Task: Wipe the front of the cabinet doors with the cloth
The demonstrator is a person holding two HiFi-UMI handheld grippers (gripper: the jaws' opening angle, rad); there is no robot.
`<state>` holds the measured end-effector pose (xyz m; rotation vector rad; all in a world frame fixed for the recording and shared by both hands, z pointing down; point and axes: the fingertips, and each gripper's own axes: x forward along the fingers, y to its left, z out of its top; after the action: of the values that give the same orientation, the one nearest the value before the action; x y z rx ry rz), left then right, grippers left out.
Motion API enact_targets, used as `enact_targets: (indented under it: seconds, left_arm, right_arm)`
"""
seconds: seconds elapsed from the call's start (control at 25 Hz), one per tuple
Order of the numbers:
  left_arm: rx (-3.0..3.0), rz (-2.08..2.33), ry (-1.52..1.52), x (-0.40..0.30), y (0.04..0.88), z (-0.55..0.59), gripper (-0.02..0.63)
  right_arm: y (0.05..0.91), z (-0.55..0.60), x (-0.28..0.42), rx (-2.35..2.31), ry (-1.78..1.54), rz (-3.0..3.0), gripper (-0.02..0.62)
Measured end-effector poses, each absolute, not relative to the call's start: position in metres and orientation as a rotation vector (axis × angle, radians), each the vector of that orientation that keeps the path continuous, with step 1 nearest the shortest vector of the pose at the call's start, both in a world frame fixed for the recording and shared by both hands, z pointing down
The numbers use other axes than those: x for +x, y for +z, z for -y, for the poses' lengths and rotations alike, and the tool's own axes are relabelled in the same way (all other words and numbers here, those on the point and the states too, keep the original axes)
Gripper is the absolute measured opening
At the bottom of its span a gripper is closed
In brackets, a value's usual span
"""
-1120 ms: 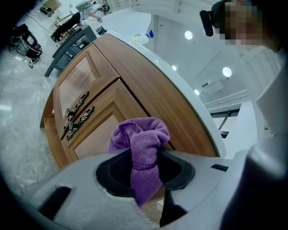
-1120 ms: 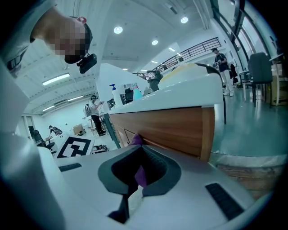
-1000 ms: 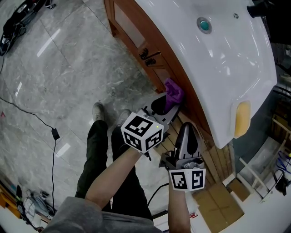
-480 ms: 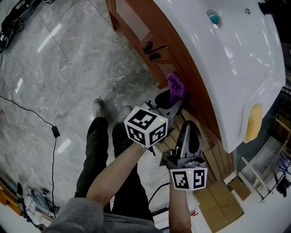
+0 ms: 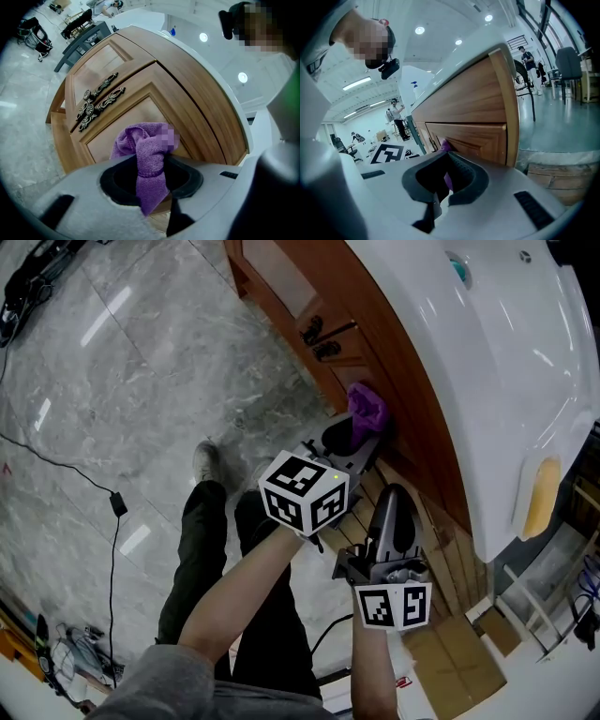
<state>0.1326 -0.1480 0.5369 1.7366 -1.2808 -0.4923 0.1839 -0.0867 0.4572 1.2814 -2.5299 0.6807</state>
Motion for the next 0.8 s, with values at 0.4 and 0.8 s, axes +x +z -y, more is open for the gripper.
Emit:
enact_targets:
  seconds: [0.4, 0.8]
  left_arm:
    - [1.716, 1.286, -0.486, 0.130, 0.565, 0.149, 0.130]
    - [1.633, 1.280, -0.441, 0.128, 0.614, 0.149, 0.130]
  right_arm:
    - [0.475, 0.085, 0.184, 1.275, 0.668, 2.546, 0.009]
    - [0.488, 0.087, 0.193, 1.309, 0.661, 2.546, 0.009]
